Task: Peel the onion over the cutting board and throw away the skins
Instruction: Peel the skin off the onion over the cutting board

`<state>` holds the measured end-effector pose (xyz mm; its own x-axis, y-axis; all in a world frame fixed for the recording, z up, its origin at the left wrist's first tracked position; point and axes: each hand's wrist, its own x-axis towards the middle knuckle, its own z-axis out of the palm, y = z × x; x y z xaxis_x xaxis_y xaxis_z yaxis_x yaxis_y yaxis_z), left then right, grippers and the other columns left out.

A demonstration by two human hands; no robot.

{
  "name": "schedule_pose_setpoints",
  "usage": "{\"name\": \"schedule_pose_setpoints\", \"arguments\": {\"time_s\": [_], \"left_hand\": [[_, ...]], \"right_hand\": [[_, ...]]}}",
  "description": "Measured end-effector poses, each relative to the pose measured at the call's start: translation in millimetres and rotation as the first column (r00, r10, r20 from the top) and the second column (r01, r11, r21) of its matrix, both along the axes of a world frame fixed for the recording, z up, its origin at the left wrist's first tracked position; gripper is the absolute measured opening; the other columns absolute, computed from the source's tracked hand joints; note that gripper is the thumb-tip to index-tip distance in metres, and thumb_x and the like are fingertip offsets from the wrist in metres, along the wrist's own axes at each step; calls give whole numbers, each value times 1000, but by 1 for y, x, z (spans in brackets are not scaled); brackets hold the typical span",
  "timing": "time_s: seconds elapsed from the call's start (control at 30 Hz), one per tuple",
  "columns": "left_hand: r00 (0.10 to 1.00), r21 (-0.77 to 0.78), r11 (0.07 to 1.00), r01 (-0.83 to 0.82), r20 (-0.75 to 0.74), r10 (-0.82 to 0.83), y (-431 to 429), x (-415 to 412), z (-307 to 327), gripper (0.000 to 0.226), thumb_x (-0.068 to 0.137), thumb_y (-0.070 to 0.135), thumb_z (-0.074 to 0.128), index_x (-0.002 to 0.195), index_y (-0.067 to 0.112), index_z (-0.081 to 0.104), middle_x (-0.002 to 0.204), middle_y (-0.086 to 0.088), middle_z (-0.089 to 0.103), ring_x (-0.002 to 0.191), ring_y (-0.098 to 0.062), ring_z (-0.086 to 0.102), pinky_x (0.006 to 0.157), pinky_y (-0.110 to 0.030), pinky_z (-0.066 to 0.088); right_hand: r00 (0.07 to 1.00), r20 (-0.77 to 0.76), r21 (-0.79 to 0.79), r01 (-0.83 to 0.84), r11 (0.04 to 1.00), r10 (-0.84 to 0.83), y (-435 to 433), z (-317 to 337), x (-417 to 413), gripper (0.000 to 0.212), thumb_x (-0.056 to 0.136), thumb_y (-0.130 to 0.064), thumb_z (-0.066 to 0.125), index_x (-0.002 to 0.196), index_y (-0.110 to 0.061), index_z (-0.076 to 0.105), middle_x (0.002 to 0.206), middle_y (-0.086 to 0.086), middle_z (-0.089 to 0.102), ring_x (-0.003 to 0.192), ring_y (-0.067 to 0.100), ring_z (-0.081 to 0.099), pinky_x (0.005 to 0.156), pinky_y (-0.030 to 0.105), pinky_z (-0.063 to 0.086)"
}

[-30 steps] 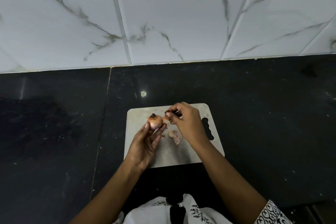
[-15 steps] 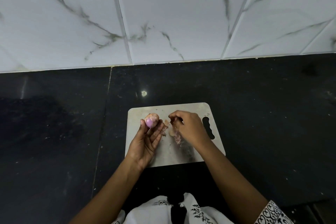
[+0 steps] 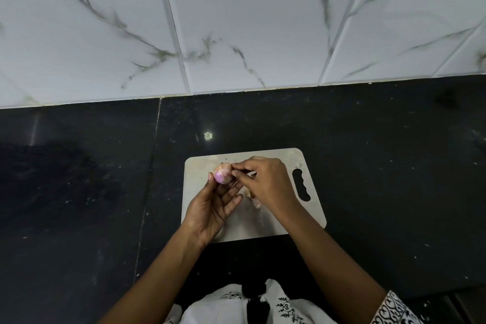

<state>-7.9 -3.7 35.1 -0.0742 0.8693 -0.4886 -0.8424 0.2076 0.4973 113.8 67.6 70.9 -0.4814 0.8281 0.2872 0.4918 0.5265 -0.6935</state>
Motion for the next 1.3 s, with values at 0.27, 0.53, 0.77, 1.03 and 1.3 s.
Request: {"name": "schedule_pose_setpoints", "arguments": {"time_s": [0.27,0.53,0.77,1.03,1.3], "left_hand": [[1000,-27,1000,13,2,-13,-2,2,3,32,100,24,35,105,6,61,86,-11,74,72,-20,73,55,-27,59],[988,0,1000,28,-154,-28,-3,4,4,33,97,30,41,100,8,66,90,-8,75,80,-15,72,61,-23,59],[984,35,998,54,-170,-47,-3,1,5,32,96,23,44,90,8,71,86,-8,74,76,-13,72,54,-21,57],[990,96,991,93,-113,-82,-5,-4,-1,34,60,33,84,83,9,77,88,-12,72,78,-14,72,51,-22,57],[992,211,970,117,22,-124,-5,-3,-7,61,47,22,94,101,3,73,92,-14,70,75,-16,70,50,-21,56]], "right_hand": [[993,118,70,-38,997,30,-1,7,1,29,83,-29,66,107,-13,70,95,7,72,80,21,66,73,39,55],[983,175,47,-71,996,61,1,13,1,30,85,-28,64,110,-11,68,99,9,72,83,21,66,77,36,54],[986,164,164,-59,985,32,0,6,0,19,80,-23,67,87,-6,69,78,10,69,67,24,62,61,40,55],[994,109,168,-18,986,-1,3,3,-1,12,74,-20,69,77,-11,61,74,3,63,63,17,58,55,33,51],[944,-231,-497,94,863,-236,7,1,4,11,82,-9,63,76,-17,65,73,0,67,66,15,67,65,36,58]]}}
